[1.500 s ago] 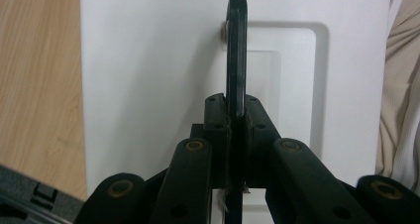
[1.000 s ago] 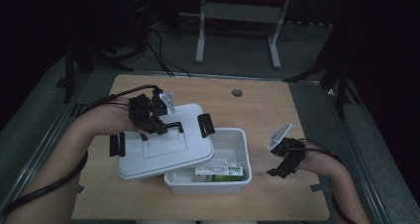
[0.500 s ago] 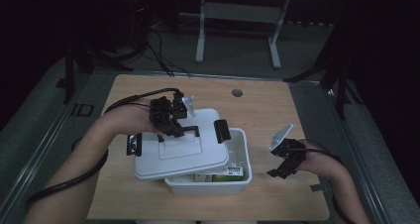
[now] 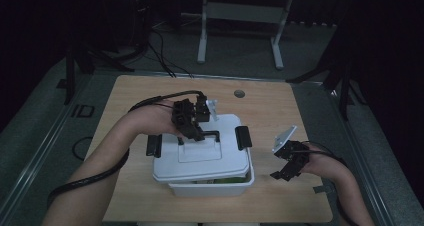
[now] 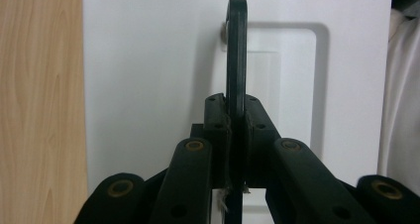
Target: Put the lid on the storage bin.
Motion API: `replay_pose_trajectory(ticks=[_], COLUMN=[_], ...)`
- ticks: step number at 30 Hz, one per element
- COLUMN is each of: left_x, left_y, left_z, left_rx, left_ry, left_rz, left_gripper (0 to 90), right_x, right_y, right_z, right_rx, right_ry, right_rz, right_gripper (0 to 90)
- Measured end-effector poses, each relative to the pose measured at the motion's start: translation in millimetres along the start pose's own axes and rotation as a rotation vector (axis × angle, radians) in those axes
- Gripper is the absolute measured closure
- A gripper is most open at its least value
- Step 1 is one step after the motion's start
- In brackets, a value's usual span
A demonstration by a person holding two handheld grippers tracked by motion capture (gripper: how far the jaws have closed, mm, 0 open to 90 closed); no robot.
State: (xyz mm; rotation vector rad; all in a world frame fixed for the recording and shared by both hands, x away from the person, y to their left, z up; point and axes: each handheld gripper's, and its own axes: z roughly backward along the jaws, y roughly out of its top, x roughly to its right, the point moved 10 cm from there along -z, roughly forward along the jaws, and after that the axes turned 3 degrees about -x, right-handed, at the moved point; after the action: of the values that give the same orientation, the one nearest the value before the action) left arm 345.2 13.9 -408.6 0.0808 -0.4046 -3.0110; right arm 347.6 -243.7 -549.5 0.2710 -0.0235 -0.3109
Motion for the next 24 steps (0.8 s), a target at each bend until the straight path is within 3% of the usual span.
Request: replay_pose_trajectory(ticks=[10, 24], left_x=[6.2, 5.0], left_y=[19.1, 19.4], left_z=[-15.9, -47.9], left_rx=[-0.017, -0.067], left_ry=[-0.022, -0.054], left_rz=[-0.037, -0.036], left_gripper=[84.2, 84.1], right_x=[-1.7, -2.8], right_y=[-3.0, -6.7], right_z=[1.1, -0.9], right_rx=[-0.001, -0.005], right_ry=[0.002, 0.008], right_rz=[-0.007, -0.008], right_gripper=[18.8, 18.8])
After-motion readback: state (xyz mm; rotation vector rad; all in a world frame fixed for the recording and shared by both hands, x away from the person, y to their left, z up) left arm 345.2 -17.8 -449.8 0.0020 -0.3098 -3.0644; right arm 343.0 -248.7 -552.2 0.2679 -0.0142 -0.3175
